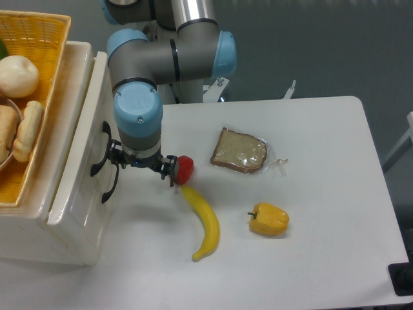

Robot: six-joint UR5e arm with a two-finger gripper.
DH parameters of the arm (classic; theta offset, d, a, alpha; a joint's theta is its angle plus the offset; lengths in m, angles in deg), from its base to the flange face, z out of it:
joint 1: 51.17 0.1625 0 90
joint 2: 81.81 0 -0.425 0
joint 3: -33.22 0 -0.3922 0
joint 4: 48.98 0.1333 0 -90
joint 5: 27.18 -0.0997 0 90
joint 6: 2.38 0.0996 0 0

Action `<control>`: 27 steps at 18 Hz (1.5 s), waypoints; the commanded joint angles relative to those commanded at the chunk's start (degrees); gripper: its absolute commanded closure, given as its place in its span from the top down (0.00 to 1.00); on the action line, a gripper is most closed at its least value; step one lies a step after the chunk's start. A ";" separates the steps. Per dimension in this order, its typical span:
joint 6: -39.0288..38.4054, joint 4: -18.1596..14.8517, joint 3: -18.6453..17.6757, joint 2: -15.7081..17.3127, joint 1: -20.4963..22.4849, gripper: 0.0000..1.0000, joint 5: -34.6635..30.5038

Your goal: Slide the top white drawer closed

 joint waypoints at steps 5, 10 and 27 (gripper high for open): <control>0.70 0.00 0.09 0.00 1.31 1.00 -0.35; 6.56 0.35 2.37 -0.44 7.45 1.00 -6.57; 48.15 -2.20 1.14 7.64 35.32 1.00 -9.23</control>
